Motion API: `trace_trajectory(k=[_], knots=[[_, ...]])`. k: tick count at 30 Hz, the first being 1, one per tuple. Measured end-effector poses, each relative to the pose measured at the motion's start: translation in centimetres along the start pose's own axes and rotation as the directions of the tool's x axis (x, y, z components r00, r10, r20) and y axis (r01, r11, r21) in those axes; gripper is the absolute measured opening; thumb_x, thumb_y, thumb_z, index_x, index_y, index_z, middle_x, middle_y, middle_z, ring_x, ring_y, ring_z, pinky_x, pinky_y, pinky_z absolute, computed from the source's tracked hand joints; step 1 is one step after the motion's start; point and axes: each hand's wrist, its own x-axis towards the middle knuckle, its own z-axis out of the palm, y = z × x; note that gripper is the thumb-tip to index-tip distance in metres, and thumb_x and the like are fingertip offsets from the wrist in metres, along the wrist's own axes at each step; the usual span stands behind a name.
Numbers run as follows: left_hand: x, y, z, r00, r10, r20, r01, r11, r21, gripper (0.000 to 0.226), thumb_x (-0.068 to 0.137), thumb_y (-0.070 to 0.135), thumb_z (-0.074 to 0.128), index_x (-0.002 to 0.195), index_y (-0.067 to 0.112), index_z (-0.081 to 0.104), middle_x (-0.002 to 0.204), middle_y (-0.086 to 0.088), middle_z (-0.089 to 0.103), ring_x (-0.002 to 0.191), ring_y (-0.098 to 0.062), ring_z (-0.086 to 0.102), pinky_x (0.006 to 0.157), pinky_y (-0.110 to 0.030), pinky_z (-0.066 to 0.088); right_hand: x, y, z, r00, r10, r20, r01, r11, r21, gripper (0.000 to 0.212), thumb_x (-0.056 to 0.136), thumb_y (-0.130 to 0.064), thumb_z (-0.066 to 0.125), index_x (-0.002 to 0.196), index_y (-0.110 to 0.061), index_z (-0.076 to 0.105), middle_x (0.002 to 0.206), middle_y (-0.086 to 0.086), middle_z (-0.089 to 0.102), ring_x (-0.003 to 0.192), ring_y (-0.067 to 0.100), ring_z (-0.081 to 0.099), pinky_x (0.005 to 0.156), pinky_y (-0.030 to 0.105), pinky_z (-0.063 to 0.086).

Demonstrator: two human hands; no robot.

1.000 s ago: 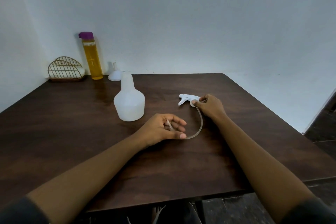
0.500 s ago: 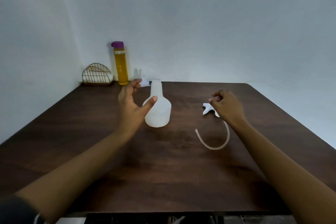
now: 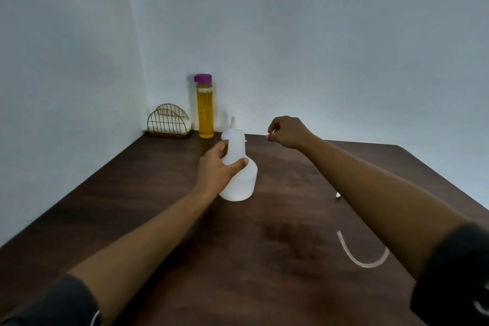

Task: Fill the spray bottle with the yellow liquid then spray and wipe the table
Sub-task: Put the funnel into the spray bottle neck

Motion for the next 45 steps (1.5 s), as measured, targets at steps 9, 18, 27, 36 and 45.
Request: trace_trajectory(k=[9,18,27,36,45], knots=[[5.1,-4.4,-1.6,0.997,0.05,-0.063,-0.05,0.999,-0.002,0.06,0.079,0.035,0.072,0.132,0.018,0.05,0.123,0.001,0.061,0.103,-0.01,0.057,0.081,-0.023,0.047,12.5,-2.3,8.3,0.992,0.121,0.044,-0.127,0.977,0.174,0.048,0.082,-0.008,0.066,0.127,-0.009,0.05,0.125,0.011,0.056,0.107,0.025,0.058,0.074,0.027,0.042],[7.1,-6.6,-1.3,0.996,0.056,-0.069,-0.06,0.996,-0.059,0.061,0.078,0.036,0.072,0.133,0.023,0.048,0.114,0.013,0.056,0.101,-0.006,0.057,0.078,-0.014,0.047,18.8,-1.3,12.3,0.998,0.013,-0.058,-0.007,0.995,0.101,0.032,0.086,-0.01,0.062,0.118,-0.01,0.06,0.119,0.012,0.062,0.111,0.026,0.054,0.082,0.027,0.039],[6.6,-5.5,-1.4,0.998,-0.05,-0.046,0.044,0.991,-0.126,0.056,0.079,0.032,0.072,0.129,0.021,0.052,0.114,0.009,0.056,0.101,-0.011,0.056,0.076,-0.019,0.048,15.6,-2.4,6.9,0.992,-0.003,-0.128,0.008,0.999,0.042,0.012,0.082,-0.015,0.065,0.081,-0.006,0.057,0.094,0.017,0.07,0.08,0.028,0.064,0.079,0.035,0.051],[1.8,-1.9,1.1,0.996,-0.06,0.069,0.071,0.984,-0.163,0.06,0.078,0.033,0.073,0.132,0.021,0.049,0.119,0.008,0.054,0.111,-0.016,0.055,0.09,-0.034,0.051,4.2,-2.2,-3.2,0.972,0.194,0.135,-0.218,0.51,0.832,0.015,0.086,-0.007,0.063,0.073,-0.005,0.056,0.072,0.009,0.058,0.066,0.016,0.062,0.066,0.023,0.058],[-1.6,0.9,4.6,0.988,-0.044,0.15,0.078,0.97,-0.229,0.052,0.077,0.032,0.073,0.124,0.026,0.051,0.122,0.002,0.059,0.107,-0.018,0.057,0.088,-0.041,0.054,-6.0,0.6,-5.0,0.989,0.122,0.083,-0.111,0.24,0.964,0.01,0.09,-0.008,0.058,0.096,-0.016,0.06,0.089,0.001,0.067,0.076,0.008,0.058,0.081,0.025,0.048]])
